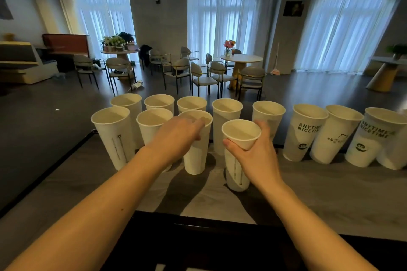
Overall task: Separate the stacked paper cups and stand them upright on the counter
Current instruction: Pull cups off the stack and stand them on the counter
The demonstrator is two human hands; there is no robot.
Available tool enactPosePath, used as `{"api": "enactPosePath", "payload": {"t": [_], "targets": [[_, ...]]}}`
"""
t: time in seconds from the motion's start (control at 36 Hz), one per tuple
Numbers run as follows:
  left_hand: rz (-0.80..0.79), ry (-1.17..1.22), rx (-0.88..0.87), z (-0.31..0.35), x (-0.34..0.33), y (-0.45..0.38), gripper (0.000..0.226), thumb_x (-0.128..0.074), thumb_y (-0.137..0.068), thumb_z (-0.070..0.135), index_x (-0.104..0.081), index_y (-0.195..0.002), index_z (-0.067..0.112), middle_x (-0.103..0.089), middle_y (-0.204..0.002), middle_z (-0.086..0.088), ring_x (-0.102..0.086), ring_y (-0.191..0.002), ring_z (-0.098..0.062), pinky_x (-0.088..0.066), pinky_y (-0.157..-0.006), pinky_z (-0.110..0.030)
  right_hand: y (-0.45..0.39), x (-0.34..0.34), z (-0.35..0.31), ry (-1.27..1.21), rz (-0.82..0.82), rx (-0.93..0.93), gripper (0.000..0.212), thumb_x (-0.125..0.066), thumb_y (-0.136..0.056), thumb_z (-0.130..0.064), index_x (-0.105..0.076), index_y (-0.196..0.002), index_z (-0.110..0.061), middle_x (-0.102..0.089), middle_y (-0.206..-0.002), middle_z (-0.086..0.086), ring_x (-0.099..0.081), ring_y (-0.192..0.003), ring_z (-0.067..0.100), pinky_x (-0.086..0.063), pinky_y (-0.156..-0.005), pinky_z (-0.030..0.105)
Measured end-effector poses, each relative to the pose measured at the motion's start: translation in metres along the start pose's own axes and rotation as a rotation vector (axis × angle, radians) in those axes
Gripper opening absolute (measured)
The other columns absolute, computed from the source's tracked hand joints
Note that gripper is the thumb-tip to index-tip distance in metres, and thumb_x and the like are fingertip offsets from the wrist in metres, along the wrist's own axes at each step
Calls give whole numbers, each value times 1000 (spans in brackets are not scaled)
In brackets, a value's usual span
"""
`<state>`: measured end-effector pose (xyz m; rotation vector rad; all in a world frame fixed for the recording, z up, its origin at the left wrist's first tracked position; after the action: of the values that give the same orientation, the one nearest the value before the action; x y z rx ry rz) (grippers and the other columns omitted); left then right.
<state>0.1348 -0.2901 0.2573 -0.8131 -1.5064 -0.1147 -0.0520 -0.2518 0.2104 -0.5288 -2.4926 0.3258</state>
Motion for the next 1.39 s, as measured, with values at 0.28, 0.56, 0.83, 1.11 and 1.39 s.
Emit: {"api": "enactPosePath", "payload": {"t": [0.28,0.56,0.83,1.11,1.39], "targets": [[232,321,236,-44,31,14,49,-66,-86,36,-50,-130,23,-57,-120,5,-53,-109,-11,-48,-94,-32,-19,-22,0,-89,-23,20,103,-85,-72,-47,-26,-152,-20,-50,-141,-2,-49,-127,17,-41,-91,28],[-109,-50,273,-73,5,28,43,-73,-83,22,-54,-122,22,-62,-124,-5,-61,-110,-22,-55,-83,-35,-23,-31,-3,-79,-14,30,101,-84,-73,-47,-25,-151,-23,-53,-138,-3,-51,-125,17,-42,-86,29],[128,117,223,-55,22,14,61,-68,-83,46,-48,-135,22,-57,-132,-1,-47,-123,-20,-41,-102,-39,-23,-34,-1,-71,-15,8,106,-82,-73,-52,-19,-154,-23,-48,-144,-2,-48,-129,19,-42,-91,32],[-42,-15,-1,-32,-9,3,38,-67,-87,21,-56,-124,22,-67,-121,-1,-59,-117,-19,-27,-113,-36,-23,-33,-3,-56,-20,2,103,-81,-73,-54,-23,-151,-20,-50,-141,-1,-50,-126,20,-46,-92,34],[59,106,32,-27,9,8,70,-78,-77,35,-47,-138,17,-61,-130,-4,-50,-122,-25,-37,-103,-37,-16,-25,-5,-76,-87,-56,126,-84,-66,-57,-7,-158,-18,-36,-157,4,-37,-142,25,-38,-109,44]]}}
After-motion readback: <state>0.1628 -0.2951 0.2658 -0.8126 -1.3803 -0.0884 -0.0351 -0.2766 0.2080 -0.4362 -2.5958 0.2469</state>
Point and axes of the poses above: each hand's wrist, its own y-axis away from the middle knuckle, its own x-axis out of the back of the hand, z = x × y, the point moved 4 cm from there along -y, towards the middle knuckle
